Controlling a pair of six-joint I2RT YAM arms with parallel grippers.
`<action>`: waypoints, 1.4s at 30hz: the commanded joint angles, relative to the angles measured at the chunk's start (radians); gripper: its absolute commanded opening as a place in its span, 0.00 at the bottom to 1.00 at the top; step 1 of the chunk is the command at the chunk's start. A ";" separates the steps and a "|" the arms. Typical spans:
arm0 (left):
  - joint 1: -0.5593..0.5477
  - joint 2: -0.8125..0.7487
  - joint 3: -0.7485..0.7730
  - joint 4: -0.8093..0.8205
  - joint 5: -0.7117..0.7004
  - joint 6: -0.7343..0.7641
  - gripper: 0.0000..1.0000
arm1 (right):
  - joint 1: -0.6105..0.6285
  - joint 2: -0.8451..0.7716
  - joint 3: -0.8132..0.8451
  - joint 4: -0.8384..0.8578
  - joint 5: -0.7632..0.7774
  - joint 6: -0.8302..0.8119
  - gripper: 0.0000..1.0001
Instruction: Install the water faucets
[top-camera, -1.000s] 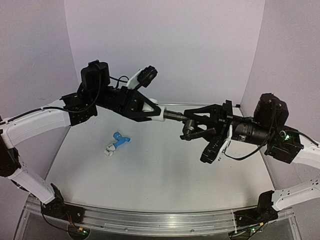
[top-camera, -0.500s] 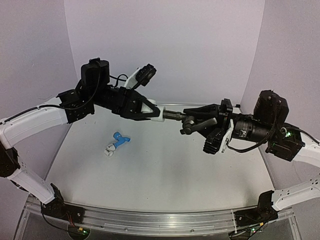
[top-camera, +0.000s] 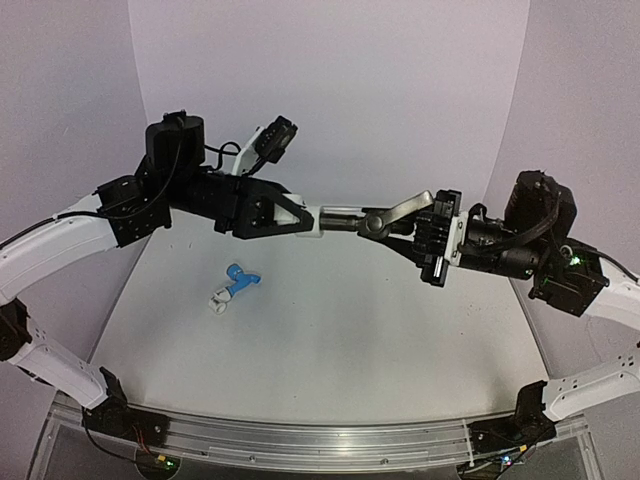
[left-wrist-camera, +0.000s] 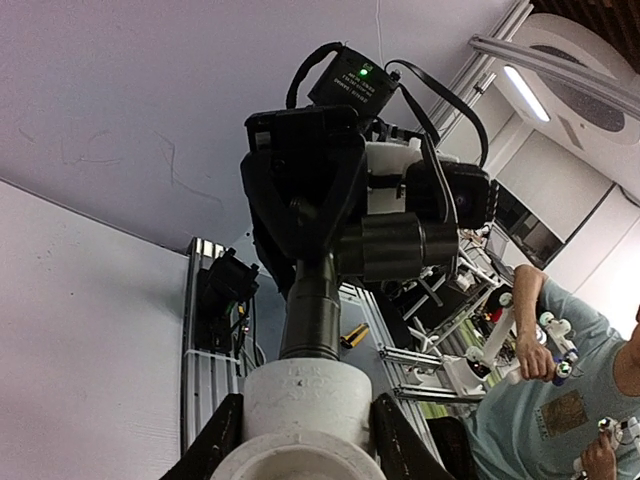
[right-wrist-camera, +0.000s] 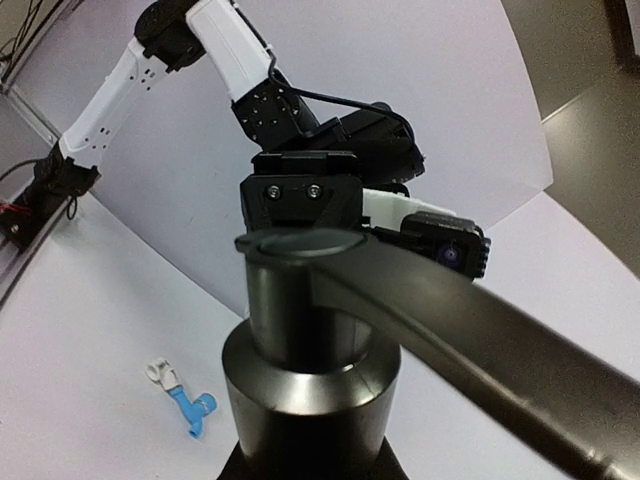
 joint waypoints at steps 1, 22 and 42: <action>-0.084 0.009 0.050 -0.082 -0.123 0.177 0.00 | 0.004 0.065 0.064 0.077 0.042 0.294 0.00; -0.202 -0.129 -0.089 -0.166 -0.684 0.936 0.07 | 0.005 0.101 0.128 0.011 -0.222 0.945 0.00; -0.326 -0.219 -0.148 -0.191 -1.057 1.074 0.88 | 0.004 -0.001 0.087 -0.001 -0.014 0.495 0.00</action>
